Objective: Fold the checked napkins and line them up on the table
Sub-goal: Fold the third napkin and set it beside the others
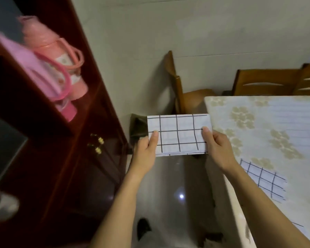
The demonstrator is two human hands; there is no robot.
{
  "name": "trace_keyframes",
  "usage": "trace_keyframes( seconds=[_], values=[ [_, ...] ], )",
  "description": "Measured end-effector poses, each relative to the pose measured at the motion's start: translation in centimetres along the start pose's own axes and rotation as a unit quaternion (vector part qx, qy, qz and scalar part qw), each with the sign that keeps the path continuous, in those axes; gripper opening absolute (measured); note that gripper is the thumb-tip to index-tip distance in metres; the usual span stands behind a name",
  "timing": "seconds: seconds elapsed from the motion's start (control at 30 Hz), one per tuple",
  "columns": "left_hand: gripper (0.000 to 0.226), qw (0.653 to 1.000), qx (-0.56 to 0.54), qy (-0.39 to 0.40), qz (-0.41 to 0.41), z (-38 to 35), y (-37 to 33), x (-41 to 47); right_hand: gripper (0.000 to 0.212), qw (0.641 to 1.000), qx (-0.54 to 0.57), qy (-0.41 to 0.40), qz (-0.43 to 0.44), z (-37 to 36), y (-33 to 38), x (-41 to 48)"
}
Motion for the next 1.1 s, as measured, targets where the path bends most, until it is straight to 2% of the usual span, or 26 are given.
trace_keyframes(
  seconds=[0.23,0.4,0.5,0.8,0.87,0.97,1.1],
  values=[
    [0.029,0.984,-0.05,0.157,-0.072,-2.4,-4.1,12.9,0.045,0.986,-0.05,-0.155,0.022,0.9,1.6,7.0],
    [0.026,0.959,-0.017,0.263,-0.104,-7.6,-5.4,18.5,0.053,0.971,-0.065,-0.23,-0.006,3.5,-1.8,9.1],
    [0.032,0.937,-0.009,0.327,-0.123,-12.0,-7.4,21.1,0.058,0.956,-0.083,-0.28,-0.016,6.5,-4.0,11.0],
    [0.029,0.896,0.048,0.396,-0.193,-27.3,-16.1,28.8,0.053,0.899,-0.046,-0.432,-0.048,18.1,-7.1,17.5],
    [0.033,0.888,0.06,0.416,-0.185,-31.4,-18.1,29.6,0.051,0.876,-0.047,-0.477,-0.054,20.7,-8.1,17.5],
    [0.031,0.872,0.014,0.467,-0.145,-37.6,-20.1,29.0,0.048,0.833,-0.043,-0.548,-0.061,23.5,-9.5,16.1],
    [0.015,0.819,-0.059,0.569,-0.033,-45.1,-20.7,25.6,0.047,0.772,-0.011,-0.627,-0.1,25.2,-12.5,13.9]
  ],
)
Point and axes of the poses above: each hand's wrist, its own x-axis towards the middle knuckle, its own z-axis out of the back of the hand, y = z × x, the point moved 3 cm from there along x, towards the middle knuckle, and after that the axes turned 14 degrees about x, right-handed, at the moved point
